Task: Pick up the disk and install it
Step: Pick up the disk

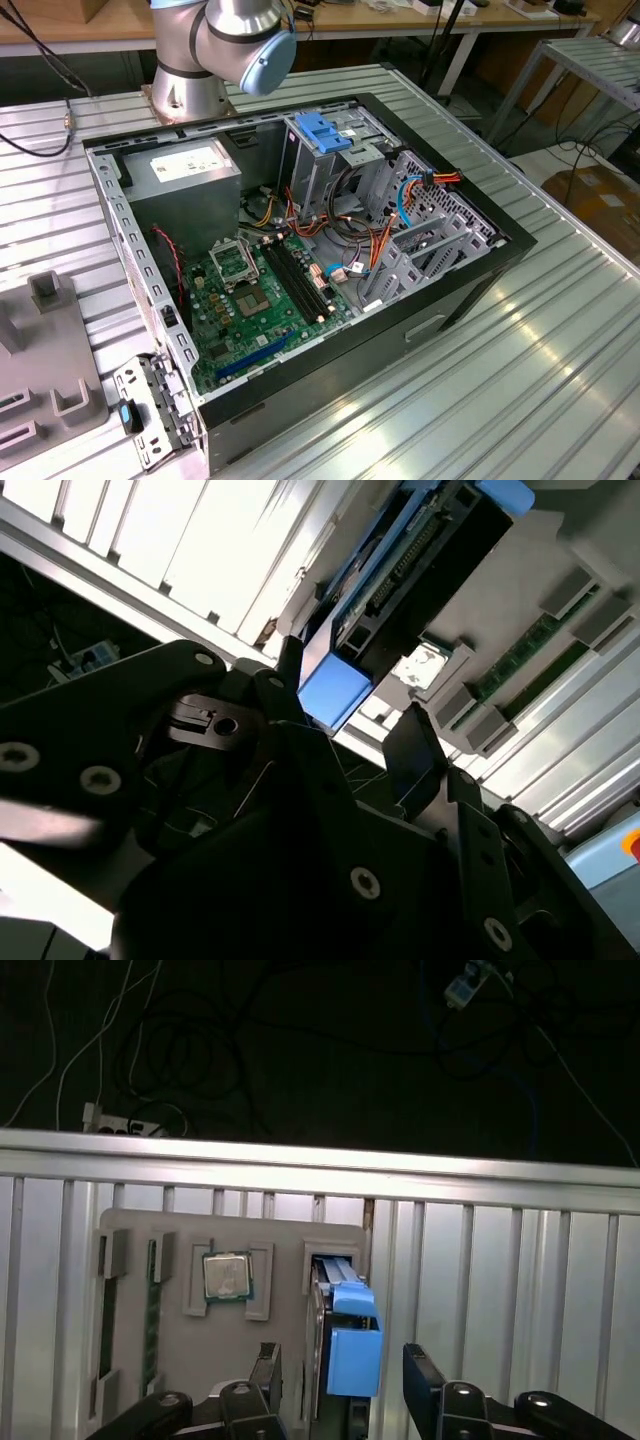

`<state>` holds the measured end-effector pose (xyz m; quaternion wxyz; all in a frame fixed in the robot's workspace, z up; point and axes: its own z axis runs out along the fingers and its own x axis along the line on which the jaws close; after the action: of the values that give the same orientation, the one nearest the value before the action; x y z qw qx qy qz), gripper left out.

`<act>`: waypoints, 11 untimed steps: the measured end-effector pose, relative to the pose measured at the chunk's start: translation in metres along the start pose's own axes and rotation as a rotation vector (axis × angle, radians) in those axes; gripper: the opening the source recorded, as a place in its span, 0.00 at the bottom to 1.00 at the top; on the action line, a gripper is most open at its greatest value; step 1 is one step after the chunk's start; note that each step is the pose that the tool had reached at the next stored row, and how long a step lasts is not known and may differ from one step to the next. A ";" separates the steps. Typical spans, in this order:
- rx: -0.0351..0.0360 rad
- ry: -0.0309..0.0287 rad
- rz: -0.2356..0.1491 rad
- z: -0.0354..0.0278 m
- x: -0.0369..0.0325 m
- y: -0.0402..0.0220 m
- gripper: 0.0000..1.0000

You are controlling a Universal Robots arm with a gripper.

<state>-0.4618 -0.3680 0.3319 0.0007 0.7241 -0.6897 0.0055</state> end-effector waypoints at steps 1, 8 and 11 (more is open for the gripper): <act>-0.0008 0.0000 0.006 0.0008 -0.0002 0.0002 0.60; -0.0037 0.0001 0.030 0.0081 -0.0005 0.0018 0.52; -0.0040 0.0000 0.035 0.0110 -0.0006 0.0022 0.45</act>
<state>-0.4639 -0.3676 0.3209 0.0021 0.7119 -0.7022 0.0041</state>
